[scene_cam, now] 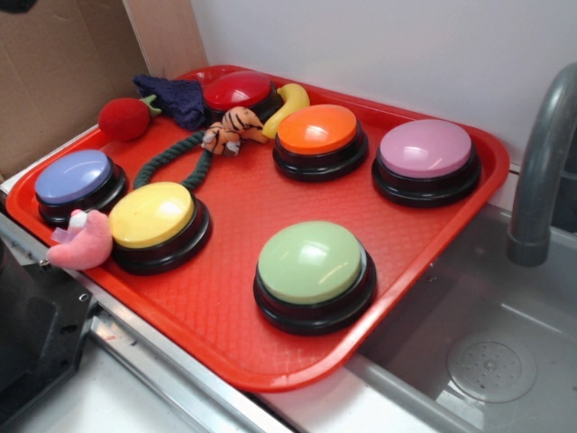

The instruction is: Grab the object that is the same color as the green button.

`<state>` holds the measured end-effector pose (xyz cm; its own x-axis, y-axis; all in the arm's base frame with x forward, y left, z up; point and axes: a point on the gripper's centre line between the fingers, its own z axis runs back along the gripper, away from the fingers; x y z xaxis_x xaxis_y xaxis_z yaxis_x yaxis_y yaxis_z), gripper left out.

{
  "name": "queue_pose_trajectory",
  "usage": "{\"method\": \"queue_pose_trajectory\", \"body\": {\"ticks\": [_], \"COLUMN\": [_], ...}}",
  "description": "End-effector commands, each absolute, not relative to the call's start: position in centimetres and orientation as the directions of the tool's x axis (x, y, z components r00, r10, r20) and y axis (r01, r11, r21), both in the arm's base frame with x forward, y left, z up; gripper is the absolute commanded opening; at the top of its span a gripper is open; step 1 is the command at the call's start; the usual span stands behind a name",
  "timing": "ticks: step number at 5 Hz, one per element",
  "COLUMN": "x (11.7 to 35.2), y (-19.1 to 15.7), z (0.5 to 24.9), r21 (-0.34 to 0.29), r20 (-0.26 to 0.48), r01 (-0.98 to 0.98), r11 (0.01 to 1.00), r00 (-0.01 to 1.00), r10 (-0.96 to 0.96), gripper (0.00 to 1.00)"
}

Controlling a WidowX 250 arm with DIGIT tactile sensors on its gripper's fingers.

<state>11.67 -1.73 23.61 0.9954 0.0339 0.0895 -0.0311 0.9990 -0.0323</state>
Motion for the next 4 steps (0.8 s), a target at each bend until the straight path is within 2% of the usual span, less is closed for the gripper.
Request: {"method": "queue_pose_trajectory", "body": {"ticks": [1, 2, 3, 4], "x": [11.7, 13.3, 15.1, 16.9], "y": [-1.7, 0.0, 2.4, 5.3], "z": [23.6, 22.2, 20.7, 17.9], "r21": [-0.032, -0.020, 0.007, 0.043], "r20": [0.089, 0.121, 0.119, 0.122], "r01": [-0.031, -0.008, -0.002, -0.053], "r11": [0.999, 1.000, 1.000, 0.998], "r00": [0.995, 0.993, 0.993, 0.991], "r10": [0.034, 0.010, 0.001, 0.048], "gripper": [1.00, 1.00, 1.00, 1.00]}}
